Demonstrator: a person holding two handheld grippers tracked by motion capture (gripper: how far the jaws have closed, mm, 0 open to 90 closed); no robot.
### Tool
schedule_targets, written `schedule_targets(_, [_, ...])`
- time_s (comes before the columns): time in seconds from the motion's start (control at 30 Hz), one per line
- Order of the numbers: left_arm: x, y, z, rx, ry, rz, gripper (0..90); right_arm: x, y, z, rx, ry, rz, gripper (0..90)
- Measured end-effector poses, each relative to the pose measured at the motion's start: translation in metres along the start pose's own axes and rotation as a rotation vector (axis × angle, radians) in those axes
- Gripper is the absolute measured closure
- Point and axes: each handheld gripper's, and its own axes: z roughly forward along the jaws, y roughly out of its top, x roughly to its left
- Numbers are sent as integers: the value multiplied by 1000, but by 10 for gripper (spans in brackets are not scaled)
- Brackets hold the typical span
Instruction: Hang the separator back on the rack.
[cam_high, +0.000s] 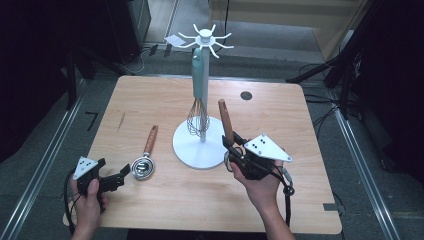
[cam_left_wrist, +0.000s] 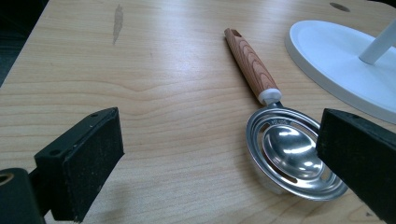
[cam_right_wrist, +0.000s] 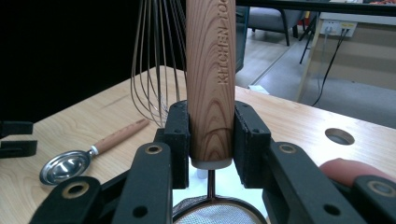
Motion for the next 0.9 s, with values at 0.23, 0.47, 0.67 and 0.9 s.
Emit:
schedule_targets(0.23, [0,0,0,3,4,2,16,2,10,0,-15,3,4,716])
schedule_targets(0.47, [-1,0,0,6,7,6,16,3,19,1,-29,-15,0,716])
schedule_targets(0.67, [-1,0,1,3,8,8,16,7,31,-1,-53,-9,-23,717])
schedule_targets(0.9, [-1,0,1,4,7,7,16,9,42,-2,-85,-17,-31,717])
